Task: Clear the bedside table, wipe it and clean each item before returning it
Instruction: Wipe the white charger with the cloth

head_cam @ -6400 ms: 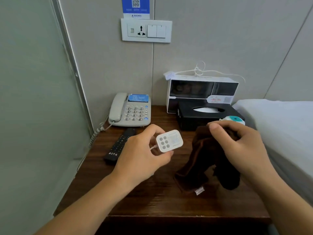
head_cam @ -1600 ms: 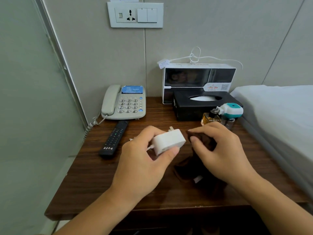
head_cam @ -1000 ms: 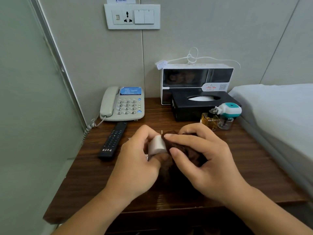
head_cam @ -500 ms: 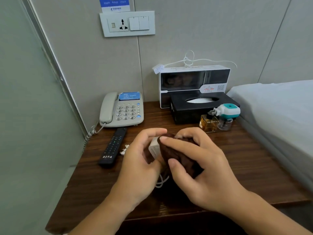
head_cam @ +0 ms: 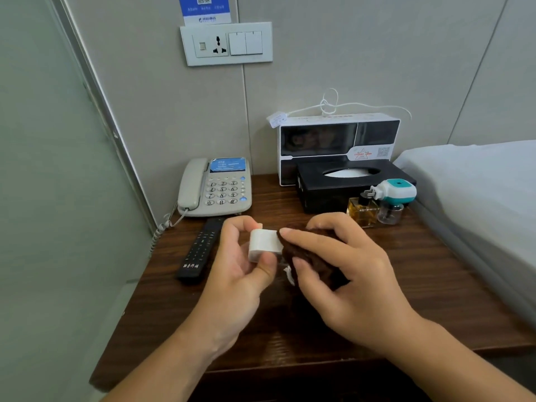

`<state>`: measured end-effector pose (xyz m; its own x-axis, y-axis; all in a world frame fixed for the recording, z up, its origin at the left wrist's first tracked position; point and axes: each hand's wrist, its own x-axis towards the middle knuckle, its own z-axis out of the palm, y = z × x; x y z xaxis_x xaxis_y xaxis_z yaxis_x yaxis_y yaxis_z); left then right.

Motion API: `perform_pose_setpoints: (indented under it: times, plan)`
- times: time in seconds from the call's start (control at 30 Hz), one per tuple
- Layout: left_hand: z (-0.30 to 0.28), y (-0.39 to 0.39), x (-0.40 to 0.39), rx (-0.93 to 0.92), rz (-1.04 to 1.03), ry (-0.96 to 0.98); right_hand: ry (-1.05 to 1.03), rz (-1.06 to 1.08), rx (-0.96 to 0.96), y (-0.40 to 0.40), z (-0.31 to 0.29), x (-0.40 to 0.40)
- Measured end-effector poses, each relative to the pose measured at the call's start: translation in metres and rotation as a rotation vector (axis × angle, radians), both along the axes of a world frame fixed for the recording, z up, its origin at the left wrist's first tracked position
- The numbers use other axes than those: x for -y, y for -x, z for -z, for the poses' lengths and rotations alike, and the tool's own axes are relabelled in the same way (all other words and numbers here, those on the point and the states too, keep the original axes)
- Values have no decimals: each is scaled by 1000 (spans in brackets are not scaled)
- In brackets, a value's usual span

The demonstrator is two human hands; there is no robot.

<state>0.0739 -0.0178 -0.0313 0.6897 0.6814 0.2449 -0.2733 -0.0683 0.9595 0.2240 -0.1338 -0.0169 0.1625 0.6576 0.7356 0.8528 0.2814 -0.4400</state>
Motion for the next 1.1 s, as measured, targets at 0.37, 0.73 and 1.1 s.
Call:
perform_pose_setpoints:
  times: [0.37, 0.73, 1.1]
  plan:
    - [-2, -3, -3, 36, -56, 74, 72, -17, -120, -6, 4, -1]
    - [-18, 10, -23, 120, -21, 430, 208, 100, -122, -24, -1, 0]
    - [-14, 20, -13, -538, -208, -468, 331, 123, -96, -27, 0, 1]
